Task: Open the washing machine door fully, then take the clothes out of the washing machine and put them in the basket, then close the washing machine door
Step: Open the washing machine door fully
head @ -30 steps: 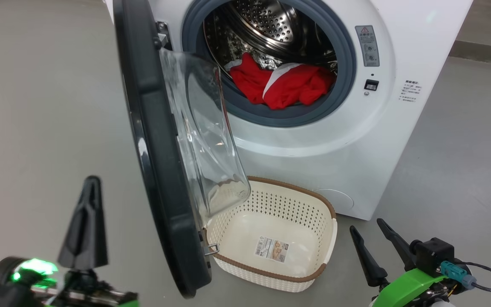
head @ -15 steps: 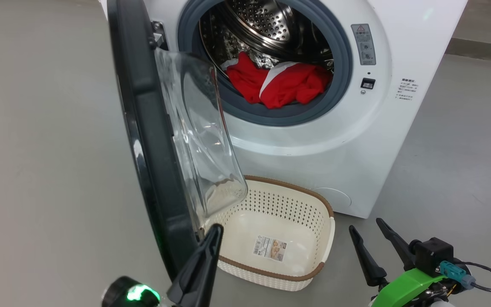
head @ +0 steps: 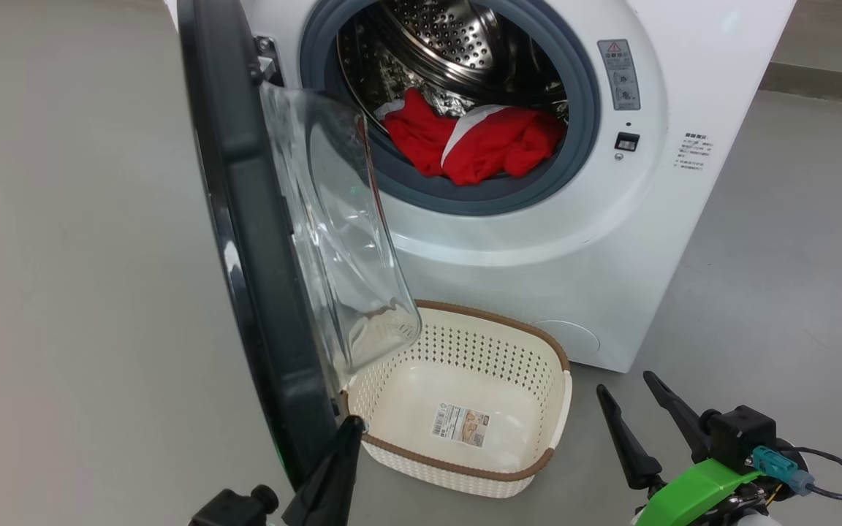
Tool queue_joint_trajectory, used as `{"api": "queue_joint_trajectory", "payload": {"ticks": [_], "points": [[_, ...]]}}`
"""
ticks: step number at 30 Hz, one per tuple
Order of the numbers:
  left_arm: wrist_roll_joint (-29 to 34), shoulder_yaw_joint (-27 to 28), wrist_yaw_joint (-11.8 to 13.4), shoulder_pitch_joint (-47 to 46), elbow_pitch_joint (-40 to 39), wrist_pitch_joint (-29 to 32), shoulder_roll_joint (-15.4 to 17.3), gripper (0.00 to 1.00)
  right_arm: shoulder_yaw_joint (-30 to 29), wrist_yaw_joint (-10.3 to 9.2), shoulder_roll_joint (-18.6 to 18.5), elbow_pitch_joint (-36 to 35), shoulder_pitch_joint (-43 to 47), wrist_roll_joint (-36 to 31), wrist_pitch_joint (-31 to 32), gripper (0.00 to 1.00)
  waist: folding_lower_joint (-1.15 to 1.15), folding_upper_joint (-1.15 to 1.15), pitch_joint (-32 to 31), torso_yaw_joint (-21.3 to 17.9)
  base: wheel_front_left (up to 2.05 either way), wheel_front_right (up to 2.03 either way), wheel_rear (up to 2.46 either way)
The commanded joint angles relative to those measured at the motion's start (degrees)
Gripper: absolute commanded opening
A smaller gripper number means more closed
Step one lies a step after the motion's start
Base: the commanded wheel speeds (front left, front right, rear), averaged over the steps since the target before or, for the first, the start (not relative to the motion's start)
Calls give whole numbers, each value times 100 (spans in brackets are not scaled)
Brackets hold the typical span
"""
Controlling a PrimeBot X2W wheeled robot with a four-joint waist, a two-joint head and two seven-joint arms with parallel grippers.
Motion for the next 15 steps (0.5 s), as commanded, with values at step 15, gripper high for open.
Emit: {"api": "queue_joint_trajectory", "payload": {"ticks": [15], "points": [[-50, 704, 158, -246, 281, -29, 16, 0, 122, 36, -10, -196, -64, -23, -79, 100, 0, 0, -34, 77, 0, 0, 0]]}}
